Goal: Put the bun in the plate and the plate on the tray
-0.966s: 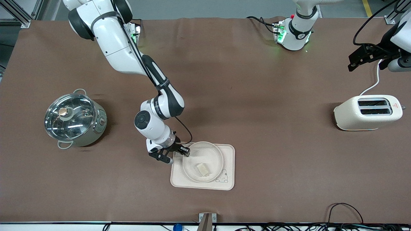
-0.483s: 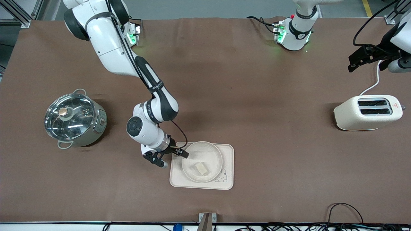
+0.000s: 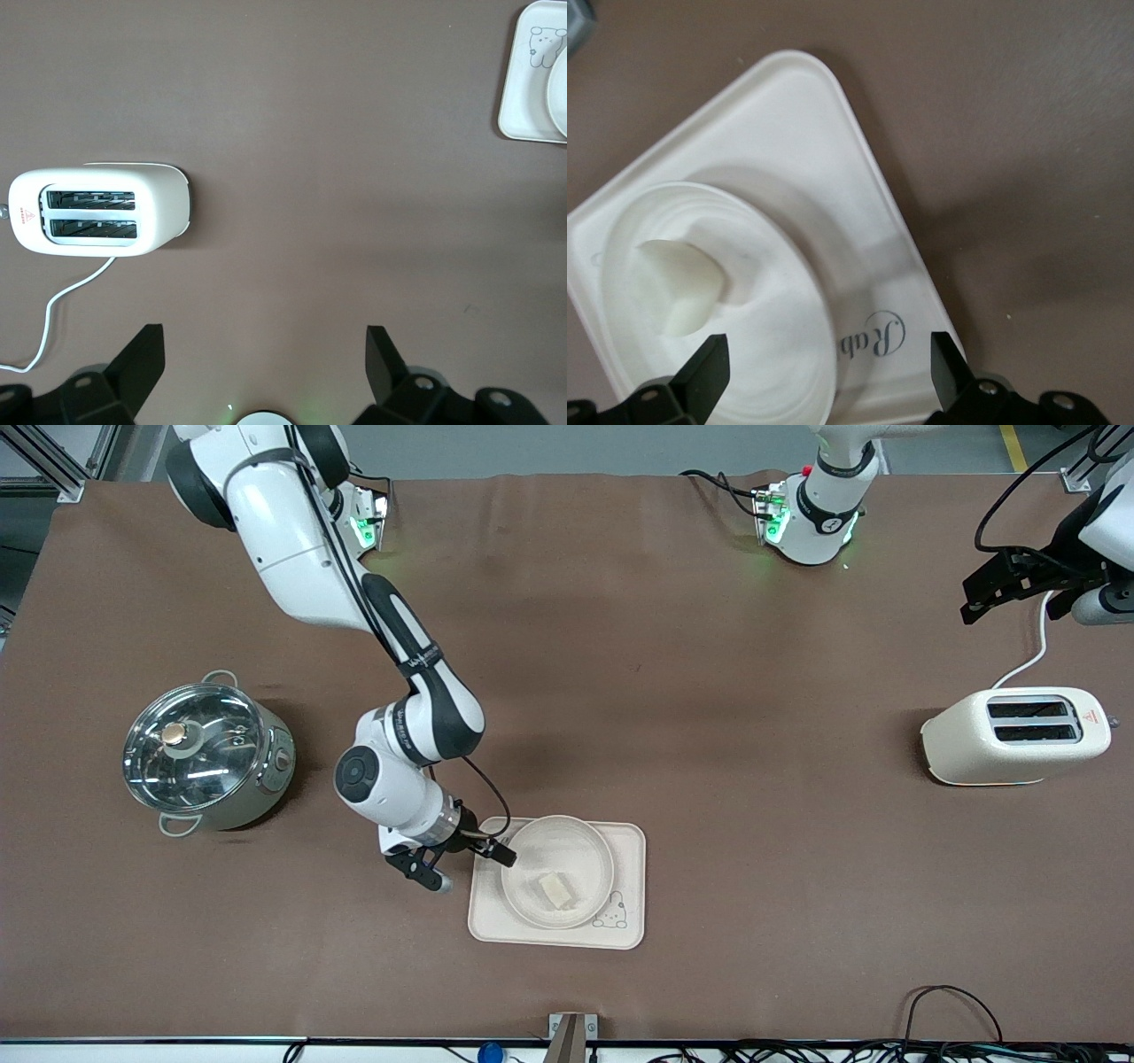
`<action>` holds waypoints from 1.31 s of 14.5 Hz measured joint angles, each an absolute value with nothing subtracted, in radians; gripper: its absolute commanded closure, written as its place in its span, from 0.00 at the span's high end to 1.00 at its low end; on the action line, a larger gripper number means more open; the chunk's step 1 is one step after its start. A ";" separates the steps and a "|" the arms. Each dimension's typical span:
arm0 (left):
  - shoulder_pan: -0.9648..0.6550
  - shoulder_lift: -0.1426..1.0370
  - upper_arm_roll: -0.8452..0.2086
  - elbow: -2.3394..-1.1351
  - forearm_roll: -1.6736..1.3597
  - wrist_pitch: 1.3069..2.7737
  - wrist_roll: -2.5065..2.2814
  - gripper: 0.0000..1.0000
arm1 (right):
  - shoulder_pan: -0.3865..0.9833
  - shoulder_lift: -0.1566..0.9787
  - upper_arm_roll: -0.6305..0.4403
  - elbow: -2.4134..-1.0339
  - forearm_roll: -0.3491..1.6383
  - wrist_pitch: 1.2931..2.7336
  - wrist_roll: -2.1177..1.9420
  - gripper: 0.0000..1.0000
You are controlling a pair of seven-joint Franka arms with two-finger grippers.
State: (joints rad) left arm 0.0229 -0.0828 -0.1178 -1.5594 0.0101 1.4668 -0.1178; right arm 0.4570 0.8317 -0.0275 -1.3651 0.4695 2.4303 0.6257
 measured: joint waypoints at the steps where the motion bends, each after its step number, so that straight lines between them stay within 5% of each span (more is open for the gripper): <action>1: 0.023 -0.083 -0.118 -1.558 0.010 1.467 -0.118 1.00 | 0.439 0.789 -0.032 -1.355 0.469 2.380 0.626 1.00; 8: 0.022 -0.083 -0.118 -1.542 0.010 1.467 -0.118 1.00 | 0.258 0.466 -0.092 -1.352 0.418 2.078 0.624 1.00; 19: 0.020 -0.083 -0.119 -1.537 0.009 1.459 -0.115 1.00 | 0.109 0.195 -0.155 -1.371 0.108 1.597 0.382 1.00</action>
